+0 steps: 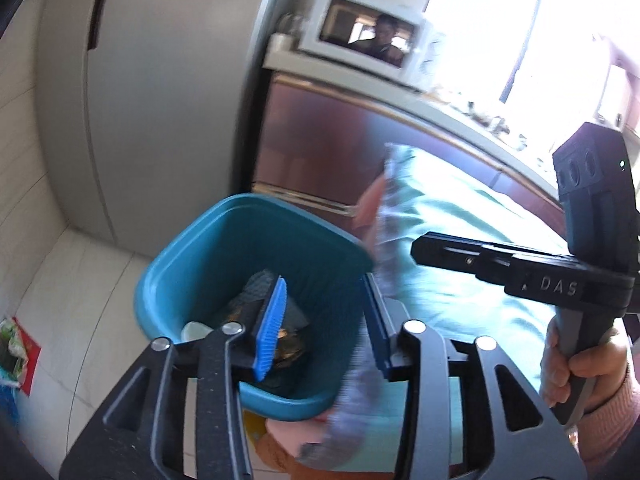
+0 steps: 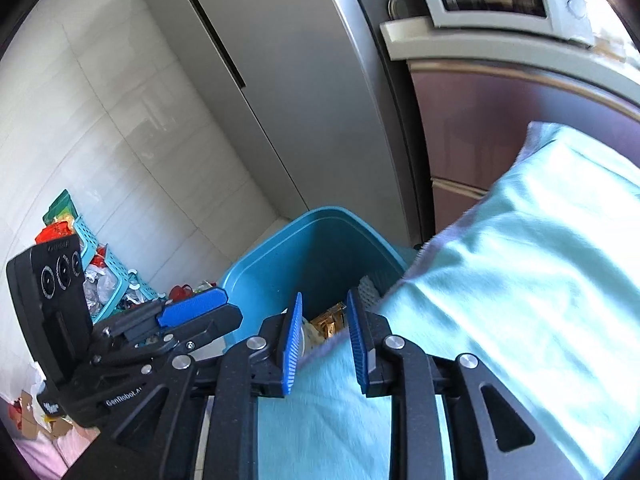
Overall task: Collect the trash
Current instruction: 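Move both tools back over the table toward the remaining trash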
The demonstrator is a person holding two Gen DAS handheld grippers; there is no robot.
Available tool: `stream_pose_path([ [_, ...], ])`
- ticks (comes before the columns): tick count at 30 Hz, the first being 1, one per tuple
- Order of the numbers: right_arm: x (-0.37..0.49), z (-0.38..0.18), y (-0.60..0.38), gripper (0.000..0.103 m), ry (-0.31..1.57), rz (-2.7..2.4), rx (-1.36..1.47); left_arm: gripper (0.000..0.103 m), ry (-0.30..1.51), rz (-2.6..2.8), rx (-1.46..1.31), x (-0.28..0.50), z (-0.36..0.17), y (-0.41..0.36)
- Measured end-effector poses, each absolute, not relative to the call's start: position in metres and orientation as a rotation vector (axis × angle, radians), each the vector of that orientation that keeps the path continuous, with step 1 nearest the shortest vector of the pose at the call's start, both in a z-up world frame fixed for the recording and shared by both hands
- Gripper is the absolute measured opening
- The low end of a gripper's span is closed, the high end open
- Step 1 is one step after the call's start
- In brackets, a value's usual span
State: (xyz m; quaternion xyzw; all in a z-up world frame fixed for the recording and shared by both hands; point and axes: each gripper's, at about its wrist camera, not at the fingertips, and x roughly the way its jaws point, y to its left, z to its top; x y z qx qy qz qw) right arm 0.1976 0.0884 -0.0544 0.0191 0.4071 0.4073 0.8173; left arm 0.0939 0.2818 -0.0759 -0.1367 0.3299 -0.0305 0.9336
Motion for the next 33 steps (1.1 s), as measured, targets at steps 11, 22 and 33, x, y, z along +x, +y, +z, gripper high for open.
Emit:
stream_pose_path([
  [11, 0.149, -0.031, -0.029, 0.035, 0.752, 0.692, 0.093, 0.054, 0.63, -0.359, -0.205, 0.087, -0.049, 0.187],
  [22, 0.107, -0.029, -0.173, 0.039, 0.684, 0.337, 0.188, 0.056, 0.713, -0.629, -0.14, 0.088, -0.058, 0.068],
  [33, 0.082, -0.051, -0.286, 0.046, 0.682, 0.109, 0.344, 0.06, 0.802, -0.747, -0.101, 0.106, -0.069, -0.009],
])
